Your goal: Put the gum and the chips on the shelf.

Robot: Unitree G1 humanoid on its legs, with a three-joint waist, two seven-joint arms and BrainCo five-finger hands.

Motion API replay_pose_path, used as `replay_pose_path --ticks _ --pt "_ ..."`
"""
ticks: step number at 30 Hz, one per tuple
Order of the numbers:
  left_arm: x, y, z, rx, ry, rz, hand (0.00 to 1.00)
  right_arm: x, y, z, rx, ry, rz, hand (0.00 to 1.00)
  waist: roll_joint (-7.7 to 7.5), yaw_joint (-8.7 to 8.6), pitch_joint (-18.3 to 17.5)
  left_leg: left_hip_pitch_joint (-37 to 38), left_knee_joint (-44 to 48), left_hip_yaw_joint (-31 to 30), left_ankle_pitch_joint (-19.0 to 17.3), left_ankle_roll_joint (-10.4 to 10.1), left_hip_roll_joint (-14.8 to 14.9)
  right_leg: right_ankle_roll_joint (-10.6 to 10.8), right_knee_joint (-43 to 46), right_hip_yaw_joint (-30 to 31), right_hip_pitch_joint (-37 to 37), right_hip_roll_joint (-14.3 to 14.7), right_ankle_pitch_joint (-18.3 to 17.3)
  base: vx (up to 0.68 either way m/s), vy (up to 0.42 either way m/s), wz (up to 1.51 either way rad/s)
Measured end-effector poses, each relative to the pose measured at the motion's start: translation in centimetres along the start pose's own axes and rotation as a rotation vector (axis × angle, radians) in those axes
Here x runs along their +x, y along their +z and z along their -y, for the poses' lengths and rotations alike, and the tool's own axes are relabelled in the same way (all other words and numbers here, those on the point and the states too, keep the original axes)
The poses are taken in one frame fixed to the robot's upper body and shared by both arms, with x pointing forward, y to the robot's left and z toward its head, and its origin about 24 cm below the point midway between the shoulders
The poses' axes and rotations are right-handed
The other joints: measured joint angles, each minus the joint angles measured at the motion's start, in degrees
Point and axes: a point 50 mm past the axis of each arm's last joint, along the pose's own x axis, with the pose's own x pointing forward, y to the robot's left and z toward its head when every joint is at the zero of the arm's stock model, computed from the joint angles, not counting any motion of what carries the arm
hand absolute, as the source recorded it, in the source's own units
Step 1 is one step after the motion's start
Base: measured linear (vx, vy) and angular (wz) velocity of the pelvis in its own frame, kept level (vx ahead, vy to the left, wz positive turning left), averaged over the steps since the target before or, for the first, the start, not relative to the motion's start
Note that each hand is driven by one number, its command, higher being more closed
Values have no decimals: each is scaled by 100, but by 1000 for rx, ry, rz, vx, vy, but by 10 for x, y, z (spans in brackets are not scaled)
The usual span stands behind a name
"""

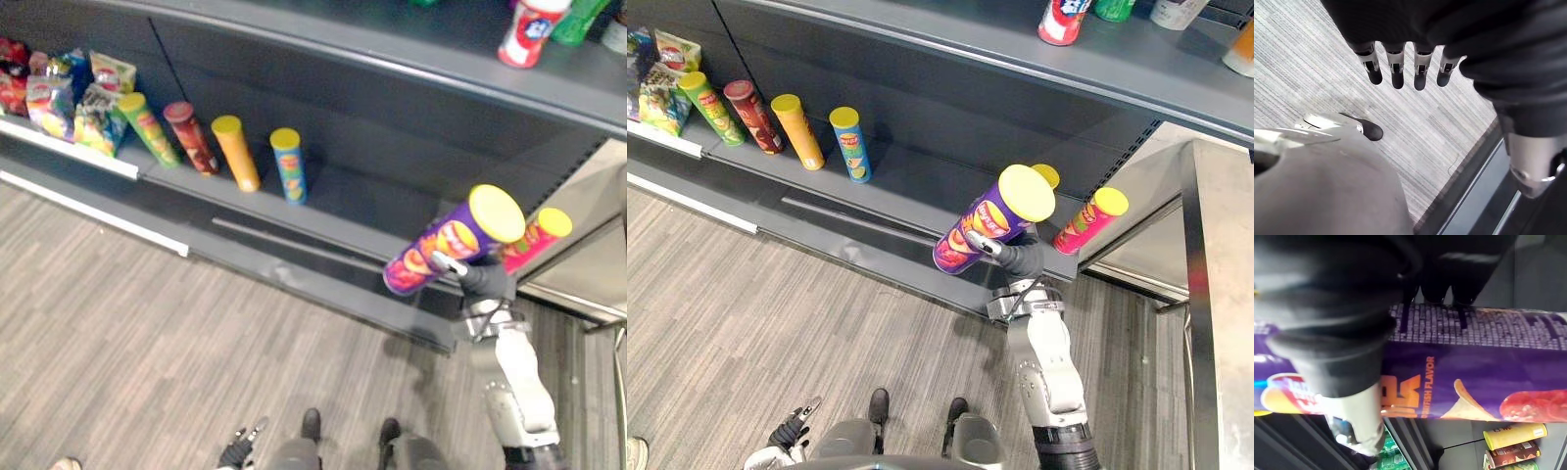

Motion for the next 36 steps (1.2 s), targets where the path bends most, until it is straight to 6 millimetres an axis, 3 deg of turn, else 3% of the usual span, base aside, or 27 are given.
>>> replay_pose_path --ticks 2,3,6,7,9,12,15,16,17,18,19,21,22,23,24,25,26,29,31,33,36 --pt "0 1 1 -3 -9 3 0 -5 -1 1 2 -9 -9 100 58 -32 9 -385 1204 187 -406 -45 104 -84 293 44 21 20 -311 16 -18 -5" --pt "0 2 1 -17 -12 9 0 -7 -1 2 0 -13 -12 100 56 -74 15 -710 1963 280 -417 -49 161 -99 511 64 -1 18 -397 7 -32 -6" --pt "0 2 1 -40 -25 10 0 -8 4 3 -10 -14 4 100 82 -115 39 -977 2691 450 -296 -244 239 -203 771 150 29 -56 -625 21 -28 -14" --pt "1 6 -1 -30 -30 18 0 -11 7 6 -14 -32 16 100 8 -132 83 -1020 2736 563 -386 -171 281 -209 785 158 83 -153 -647 37 5 -2" --pt "1 5 2 -27 -43 17 0 -12 11 12 -21 -59 35 100 79 -139 54 -1104 2465 465 -530 -171 457 -179 798 252 99 -200 -715 62 46 -13" --pt "0 4 1 -9 -54 14 0 -12 12 15 -20 -78 46 100 87 -189 48 -1149 1215 -163 -239 -292 513 -21 796 522 112 -371 -813 144 204 -29" --pt "-2 -5 3 -7 -59 -12 0 -8 12 11 -16 -56 50 100 253 -174 -52 -991 134 -613 173 -652 792 246 791 993 96 -295 -963 213 353 -80" --pt "-2 -8 1 -7 -48 -22 0 -8 11 11 -11 -62 47 100 249 -99 -95 -886 256 -527 584 -843 749 330 772 1281 115 -346 -1003 313 471 -119" --pt "-3 -7 -7 8 -24 -22 0 -8 3 7 16 -60 22 100 -29 -79 -198 -898 487 -236 357 -727 586 330 531 1627 143 -476 -989 331 437 -108" --pt "-2 -4 -13 26 -5 -24 0 -8 1 4 19 -48 15 100 -168 -143 -287 -1011 790 -57 144 -649 464 384 187 1875 216 -597 -661 228 250 -79" --pt "-1 -3 -12 39 -4 -29 0 -8 2 4 18 -47 18 100 -173 -145 -295 -1055 956 46 51 -572 440 416 73 2027 229 -615 -474 264 391 -74" --pt "0 -3 -11 57 -8 -35 0 -4 4 2 23 -48 34 100 -130 -140 -344 -1050 1253 538 -284 -327 454 404 -159 2582 70 -679 229 261 443 -103" --pt "0 -4 -10 57 -7 -36 0 -3 5 2 25 -48 40 100 -108 -133 -361 -1034 1256 685 -325 -263 457 407 -156 2699 -13 -687 426 199 357 -117" --pt "0 -4 -9 65 -6 -37 0 1 6 0 26 -38 47 100 -61 -118 -382 -995 1232 933 -341 -219 460 381 -146 2805 -222 -705 856 168 336 -120" --pt "0 -5 -8 74 -2 -36 0 6 5 -2 24 -32 47 100 -41 -102 -375 -846 1132 1182 -327 -197 470 303 -139 2716 -368 -751 1258 152 321 -116" --pt "0 -5 -7 76 -2 -37 0 7 4 -2 20 -29 42 100 -26 -105 -371 -757 1085 1299 -326 -173 471 256 -135 2603 -403 -789 1403 114 281 -101" --pt "0 -5 -6 84 -6 -36 0 9 0 -3 2 -23 29 100 34 -117 -352 -557 984 1522 -363 -27 475 208 -33 2244 -437 -832 1468 66 190 -65" --pt "0 -5 -5 87 -6 -33 0 12 -12 -13 11 16 -19 100 53 -77 -362 -180 686 1931 -401 83 473 79 129 1258 -524 -823 1339 34 159 -68" --pt "0 -4 -5 88 -7 -32 0 13 -18 -18 18 40 -41 100 50 -80 -372 -126 461 2087 -371 129 472 64 -269 737 -522 -711 1323 -19 49 -49" --pt "1 -3 -4 87 -8 -31 0 13 -21 -17 18 37 -57 100 11 -28 -396 -154 431 2129 -369 128 425 87 -733 599 -346 -702 1346 -13 -39 -24" --pt "2 -5 -1 83 -9 -49 0 12 -27 -13 4 22 -88 100 89 -36 -395 -121 432 2025 -293 35 458 312 -1236 468 41 -648 1194 -12 -143 12"
